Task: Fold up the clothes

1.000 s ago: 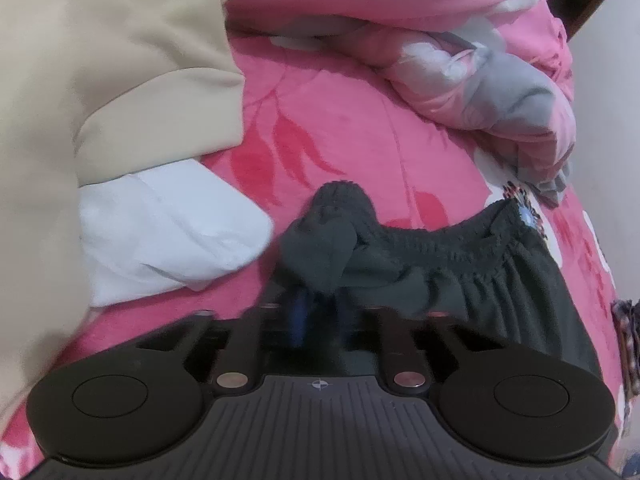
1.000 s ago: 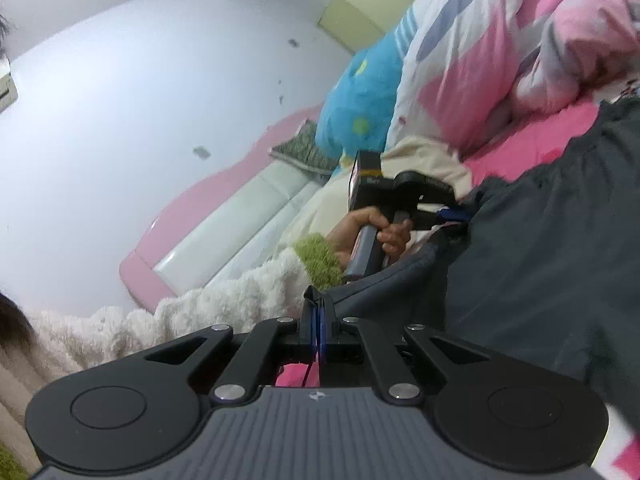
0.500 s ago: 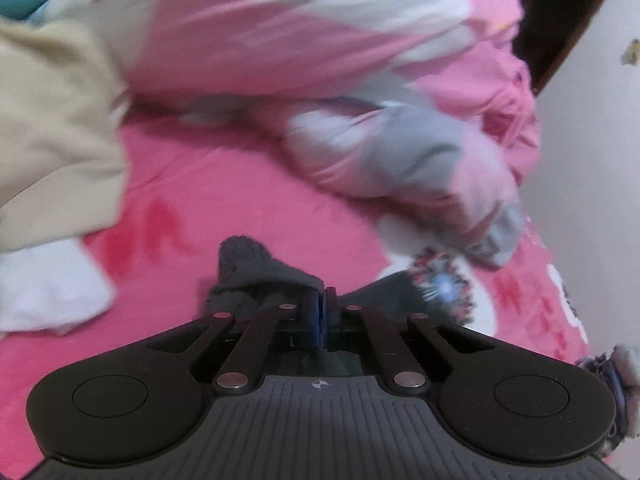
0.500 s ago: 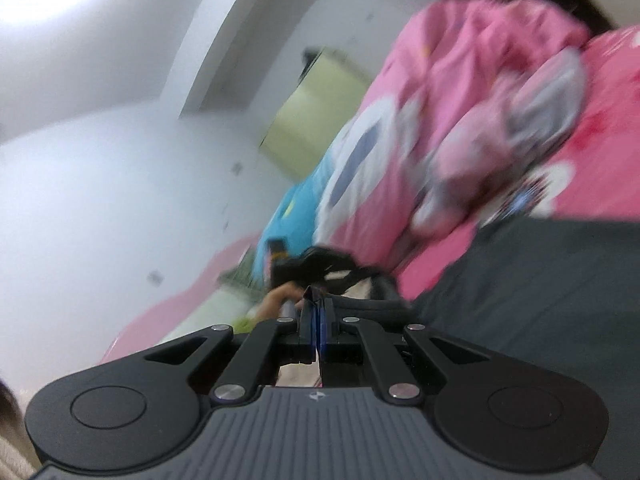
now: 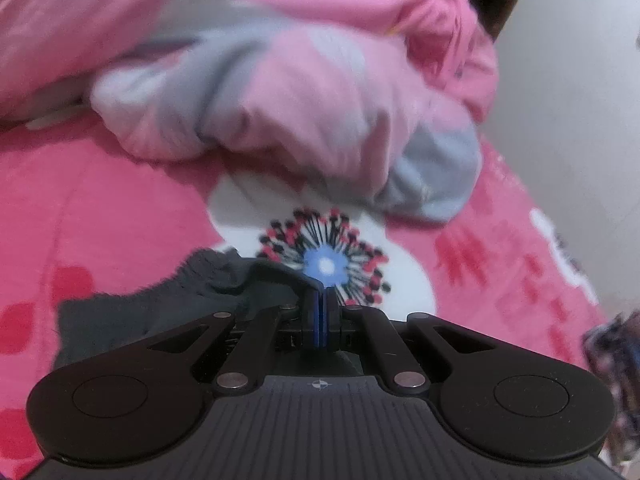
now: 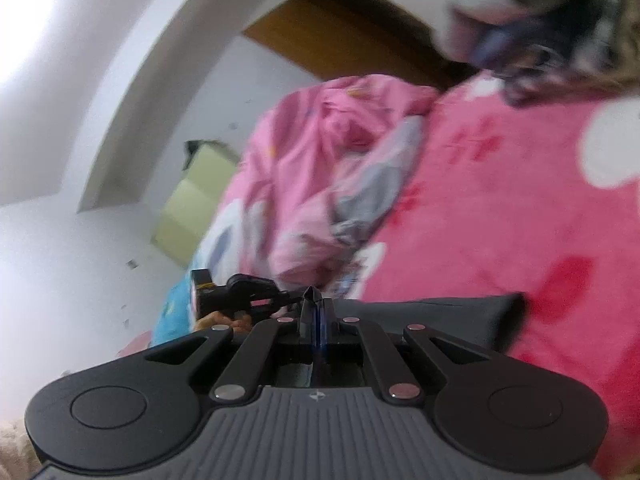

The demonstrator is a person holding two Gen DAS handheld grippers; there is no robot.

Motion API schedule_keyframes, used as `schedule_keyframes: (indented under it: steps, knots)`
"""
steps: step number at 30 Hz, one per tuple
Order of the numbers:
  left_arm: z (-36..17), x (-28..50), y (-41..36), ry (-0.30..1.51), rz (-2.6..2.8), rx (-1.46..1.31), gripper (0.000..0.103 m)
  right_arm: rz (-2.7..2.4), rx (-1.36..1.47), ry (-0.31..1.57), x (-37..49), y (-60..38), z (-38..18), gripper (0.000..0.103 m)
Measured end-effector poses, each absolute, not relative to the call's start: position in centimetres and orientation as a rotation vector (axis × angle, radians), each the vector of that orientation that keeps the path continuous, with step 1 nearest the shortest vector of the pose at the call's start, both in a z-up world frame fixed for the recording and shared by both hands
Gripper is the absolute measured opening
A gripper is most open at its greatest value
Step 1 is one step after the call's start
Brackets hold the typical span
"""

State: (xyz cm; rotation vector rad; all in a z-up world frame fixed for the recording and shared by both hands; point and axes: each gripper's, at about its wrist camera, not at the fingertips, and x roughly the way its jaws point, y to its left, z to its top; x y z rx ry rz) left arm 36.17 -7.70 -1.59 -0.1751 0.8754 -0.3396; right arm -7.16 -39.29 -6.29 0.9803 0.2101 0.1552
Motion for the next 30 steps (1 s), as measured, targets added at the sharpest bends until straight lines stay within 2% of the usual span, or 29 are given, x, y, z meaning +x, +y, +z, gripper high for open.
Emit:
schedule_keyframes:
  steps: [3,5,6,7,12,18,23,30]
  knots:
    - [-3.6,36.4,-9.4,0.909,-0.323,-0.112,0.002,0.096,1.025,0.250,-6.9,-40.7,-8.3,0.002]
    - [-4.5,36.3,-9.9,0.929,-0.327,-0.106,0.011,0.066,1.051,0.273,-7.0,-41.4,-9.5,0.002]
    - [-4.4,35.9,-9.8,0.917,-0.337,-0.126,0.020,0.055,1.061,0.282,-7.0,-41.7,-10.0,0.002]
    - [-4.1,35.4,-9.5,0.898,-0.344,-0.147,0.022,0.046,1.069,0.287,-7.0,-41.9,-10.3,0.002]
    - [0.2,31.8,-7.5,0.755,-0.399,-0.166,0.024,0.069,1.094,0.285,-7.3,-42.6,-10.2,0.002]
    - [4.9,23.1,-3.4,0.647,-0.458,-0.015,0.029,-0.012,0.991,0.296,-6.6,-43.0,-9.6,0.002]
    - [4.6,15.3,-1.0,0.648,-0.519,0.091,0.030,-0.058,1.004,0.336,-6.5,-44.0,-11.2,0.002]
    - [2.5,6.4,0.5,0.642,-0.579,0.149,0.033,-0.156,1.014,0.302,-9.9,-45.6,-9.2,0.008]
